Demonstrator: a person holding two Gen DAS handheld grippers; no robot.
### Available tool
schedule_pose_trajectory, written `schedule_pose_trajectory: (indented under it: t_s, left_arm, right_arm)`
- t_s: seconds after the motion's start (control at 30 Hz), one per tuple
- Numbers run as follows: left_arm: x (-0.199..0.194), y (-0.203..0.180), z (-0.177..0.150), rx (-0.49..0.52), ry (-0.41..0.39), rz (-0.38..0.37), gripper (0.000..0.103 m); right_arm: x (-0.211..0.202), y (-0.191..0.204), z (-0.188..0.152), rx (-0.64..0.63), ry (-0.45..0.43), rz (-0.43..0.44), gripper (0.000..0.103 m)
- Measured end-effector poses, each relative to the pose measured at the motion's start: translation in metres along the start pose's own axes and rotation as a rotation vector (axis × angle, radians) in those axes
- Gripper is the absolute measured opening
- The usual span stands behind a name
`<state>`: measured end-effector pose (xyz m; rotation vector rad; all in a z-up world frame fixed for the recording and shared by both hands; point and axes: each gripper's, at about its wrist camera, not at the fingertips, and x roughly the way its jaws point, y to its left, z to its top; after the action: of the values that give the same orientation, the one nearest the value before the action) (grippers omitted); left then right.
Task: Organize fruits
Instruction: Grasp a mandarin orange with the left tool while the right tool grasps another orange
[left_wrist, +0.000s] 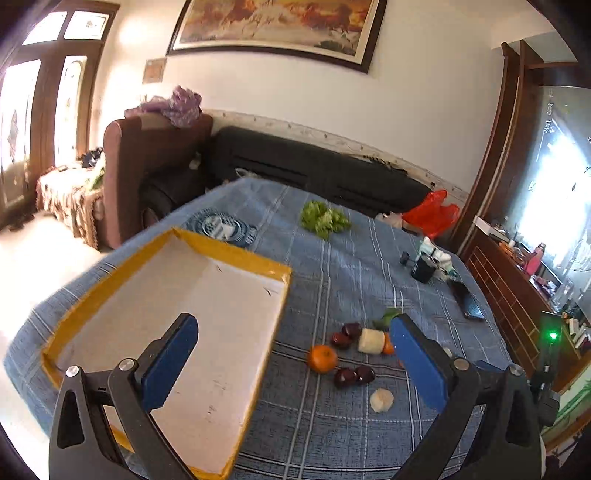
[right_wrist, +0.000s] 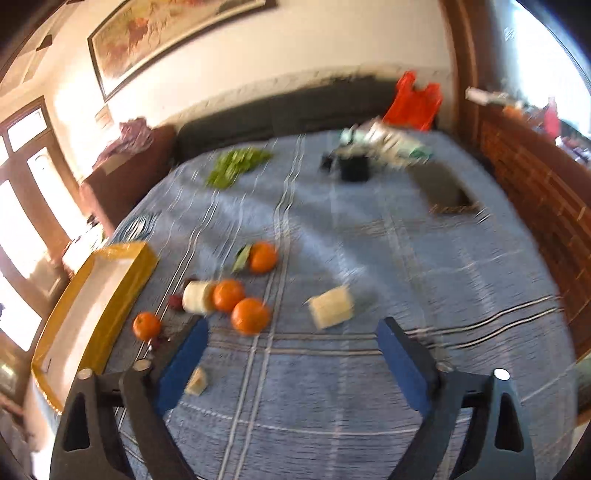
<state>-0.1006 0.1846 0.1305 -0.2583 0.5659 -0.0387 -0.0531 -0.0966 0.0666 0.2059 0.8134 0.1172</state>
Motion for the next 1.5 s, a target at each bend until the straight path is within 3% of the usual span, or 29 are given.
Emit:
schedule_pose_trajectory:
  t_s: [0.13, 0.27, 0.43, 0.67, 1.0, 1.17, 1.5]
  left_arm:
    - [0.021, 0.002, -0.010, 0.015, 0.055, -0.031, 0.099]
    - [0.043, 0.001, -0.019, 0.027, 0.159, -0.079, 0.047]
    - [0.067, -0.006, -0.023, 0.068, 0.215, -0.071, 0.046]
    - [0.110, -0.029, -0.030, 0.224, 0.298, -0.069, 0.046]
    - [0.152, -0.037, -0.044, 0.267, 0.442, -0.099, 0.045]
    - [0.156, -0.037, -0.047, 0.249, 0.443, -0.092, 0.037]
    - [0.162, -0.036, -0.052, 0.235, 0.430, -0.064, 0.038]
  right_arm:
    - [0.021, 0.014, -0.001, -0.033, 0.035, 0.032, 0.086]
    - [0.046, 0.024, 0.002, -0.071, 0.048, 0.022, 0.085]
    - [0.067, 0.029, 0.003, -0.090, 0.055, 0.018, 0.085]
    - [0.074, 0.025, 0.001, -0.087, 0.026, 0.034, 0.083]
    - [0.078, 0.026, 0.002, -0.090, 0.028, 0.060, 0.081]
    - [0.082, 0.026, 0.001, -0.093, 0.045, 0.059, 0.080]
    - [0.090, 0.028, 0.000, -0.095, 0.085, 0.058, 0.067]
